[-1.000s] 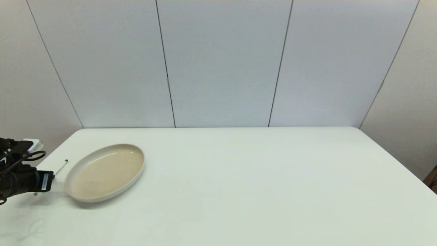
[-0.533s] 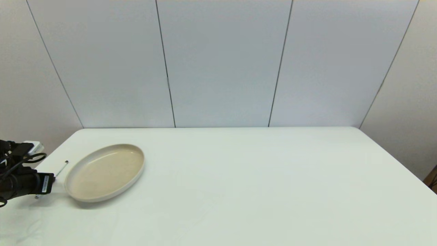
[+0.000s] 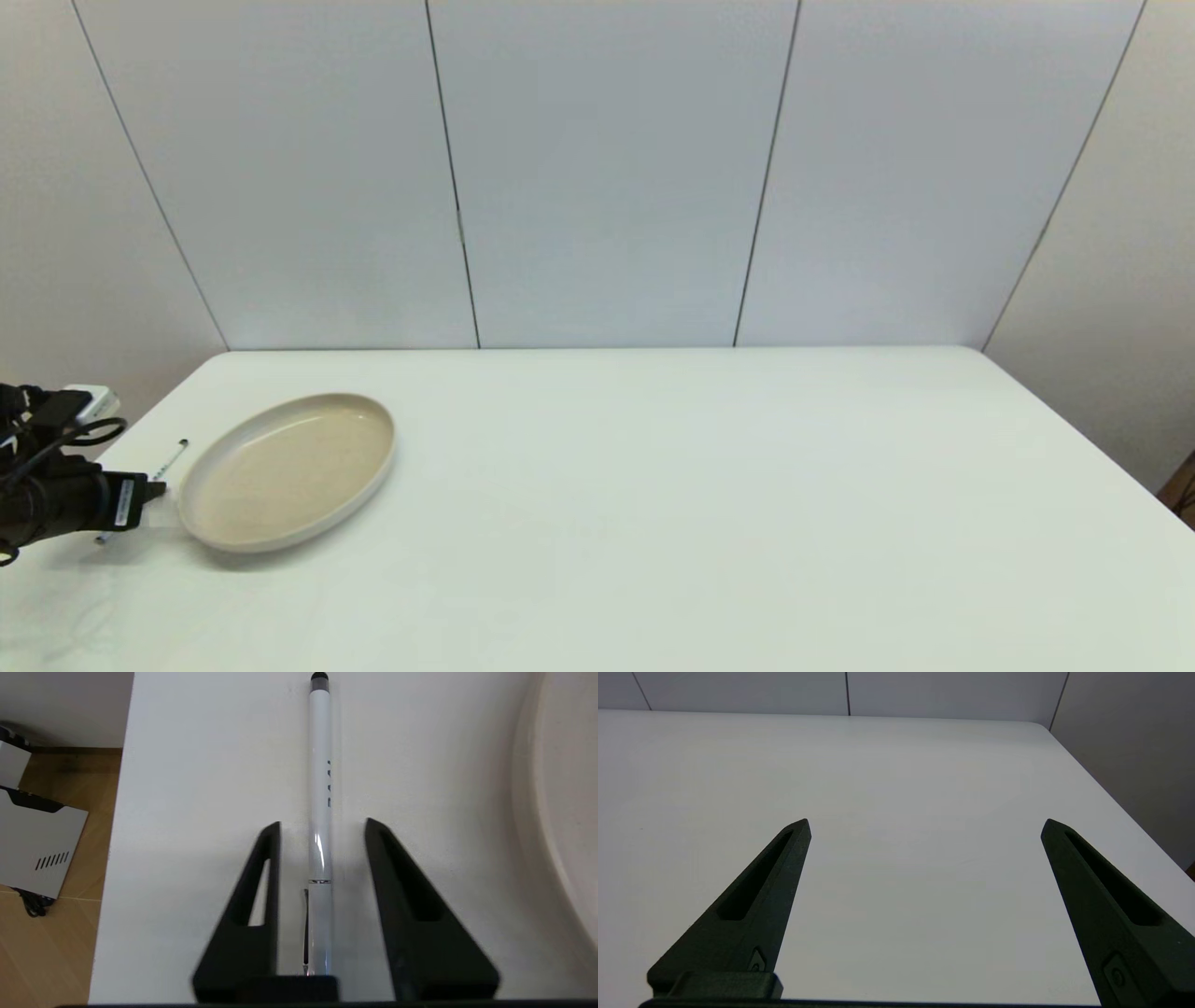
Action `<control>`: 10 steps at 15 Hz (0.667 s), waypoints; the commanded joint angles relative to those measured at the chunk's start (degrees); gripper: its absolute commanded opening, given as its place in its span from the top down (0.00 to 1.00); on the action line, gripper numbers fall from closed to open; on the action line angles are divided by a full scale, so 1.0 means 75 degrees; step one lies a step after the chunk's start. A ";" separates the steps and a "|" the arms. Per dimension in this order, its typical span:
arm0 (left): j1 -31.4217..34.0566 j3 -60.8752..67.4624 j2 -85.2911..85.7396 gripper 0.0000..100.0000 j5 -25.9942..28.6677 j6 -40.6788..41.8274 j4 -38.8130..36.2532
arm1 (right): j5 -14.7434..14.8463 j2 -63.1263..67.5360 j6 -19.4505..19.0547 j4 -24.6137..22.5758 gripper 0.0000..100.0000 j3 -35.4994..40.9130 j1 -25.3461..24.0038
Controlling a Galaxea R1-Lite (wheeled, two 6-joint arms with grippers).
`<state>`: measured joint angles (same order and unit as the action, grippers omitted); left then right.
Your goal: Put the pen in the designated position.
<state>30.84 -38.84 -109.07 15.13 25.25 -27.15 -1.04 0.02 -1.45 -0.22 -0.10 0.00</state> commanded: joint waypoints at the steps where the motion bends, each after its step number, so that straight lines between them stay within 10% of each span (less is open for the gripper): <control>1: 0.0013 -0.0025 0.0000 0.00 -0.0002 0.0020 -0.0013 | -0.0002 0.0008 -0.0006 -0.0006 0.00 0.0001 0.0000; 10: 0.0013 -0.0083 0.0187 0.00 -0.0060 -0.0038 -0.0493 | -0.0002 0.0008 -0.0006 -0.0006 0.00 0.0001 0.0000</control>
<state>30.89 -39.30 -108.48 14.65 24.94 -30.12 -1.01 0.02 -1.45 -0.24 -0.10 0.00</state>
